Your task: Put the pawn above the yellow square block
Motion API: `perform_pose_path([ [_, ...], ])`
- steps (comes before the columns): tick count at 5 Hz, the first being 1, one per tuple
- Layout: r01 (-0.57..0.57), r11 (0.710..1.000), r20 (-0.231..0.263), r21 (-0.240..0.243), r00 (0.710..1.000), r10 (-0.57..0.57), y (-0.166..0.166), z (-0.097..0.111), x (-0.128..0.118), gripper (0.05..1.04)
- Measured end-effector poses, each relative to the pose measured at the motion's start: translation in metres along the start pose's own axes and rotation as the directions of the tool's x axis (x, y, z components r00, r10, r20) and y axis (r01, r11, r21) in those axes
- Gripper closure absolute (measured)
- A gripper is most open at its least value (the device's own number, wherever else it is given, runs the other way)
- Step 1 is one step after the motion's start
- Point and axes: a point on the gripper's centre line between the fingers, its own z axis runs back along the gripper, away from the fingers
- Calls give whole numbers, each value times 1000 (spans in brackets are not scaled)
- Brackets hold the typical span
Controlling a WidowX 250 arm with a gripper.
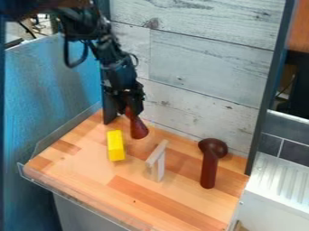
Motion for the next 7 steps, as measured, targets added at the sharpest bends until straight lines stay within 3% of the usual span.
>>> perform_pose_path([
  [1,-8,1000,33,-13,999,8,5,22,-3,532],
  [2,-3,995,-4,98,1000,4,7,30,-8,532],
  [3,38,978,-85,204,996,-21,0,25,-5,532],
  [4,64,968,-124,243,992,-34,-5,17,-3,532],
  [5,61,969,-139,239,990,-28,-4,11,-5,532],
  [7,24,971,-114,239,994,3,13,19,-10,532],
])
